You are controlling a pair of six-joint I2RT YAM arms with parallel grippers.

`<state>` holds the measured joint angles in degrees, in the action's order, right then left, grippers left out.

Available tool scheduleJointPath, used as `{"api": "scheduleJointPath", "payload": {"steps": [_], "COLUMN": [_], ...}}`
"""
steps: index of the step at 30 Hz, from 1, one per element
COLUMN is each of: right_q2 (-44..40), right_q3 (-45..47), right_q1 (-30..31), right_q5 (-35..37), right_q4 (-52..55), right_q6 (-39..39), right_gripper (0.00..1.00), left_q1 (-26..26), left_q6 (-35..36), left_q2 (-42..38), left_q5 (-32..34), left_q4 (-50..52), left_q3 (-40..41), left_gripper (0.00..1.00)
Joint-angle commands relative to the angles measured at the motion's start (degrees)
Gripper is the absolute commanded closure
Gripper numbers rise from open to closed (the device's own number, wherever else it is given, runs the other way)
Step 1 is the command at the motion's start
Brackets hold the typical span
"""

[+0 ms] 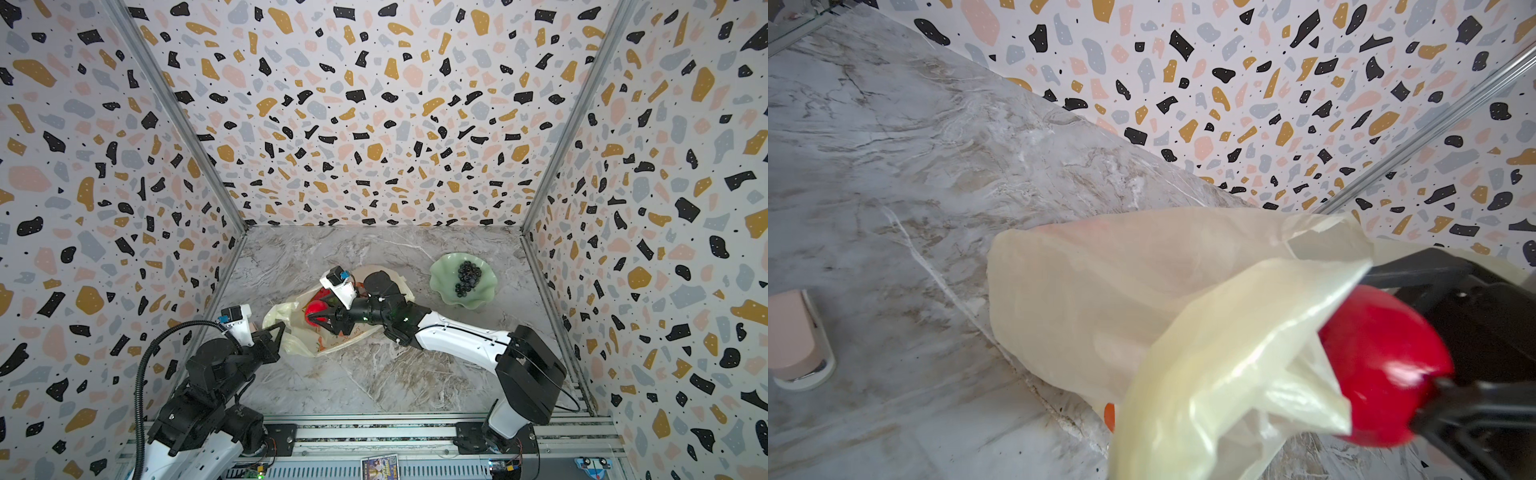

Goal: Take fruits out of the plastic bag
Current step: Place the fake fruit on the plate.

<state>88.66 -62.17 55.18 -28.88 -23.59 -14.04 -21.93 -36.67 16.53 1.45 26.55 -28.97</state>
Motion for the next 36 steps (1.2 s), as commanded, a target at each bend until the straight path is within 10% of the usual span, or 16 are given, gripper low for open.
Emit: {"api": "scheduleJointPath", "payload": {"steps": [1,19,36], "right_q2": [-4.1,-17.8,-18.3], "right_q3": [-0.7,-9.0,-1.8], "right_q1": [0.0,-6.0,-33.0], "right_q5": [-1.4,8.1,15.7], "right_q4": [1.5,16.5,20.4], "right_q6": [0.6,3.5,3.6], "right_gripper": [0.65,0.69,0.71], "left_q1": [-0.2,-0.2,-0.1], "left_q6": [1.8,7.9,11.3], "left_q2": [0.4,4.2,1.9], "left_q5": [-0.3,-2.6,-4.1], "left_q4": [-4.0,-9.6,-12.0], "left_q3": [-1.1,-1.4,1.2], "left_gripper": [1.0,1.0,1.0]}}
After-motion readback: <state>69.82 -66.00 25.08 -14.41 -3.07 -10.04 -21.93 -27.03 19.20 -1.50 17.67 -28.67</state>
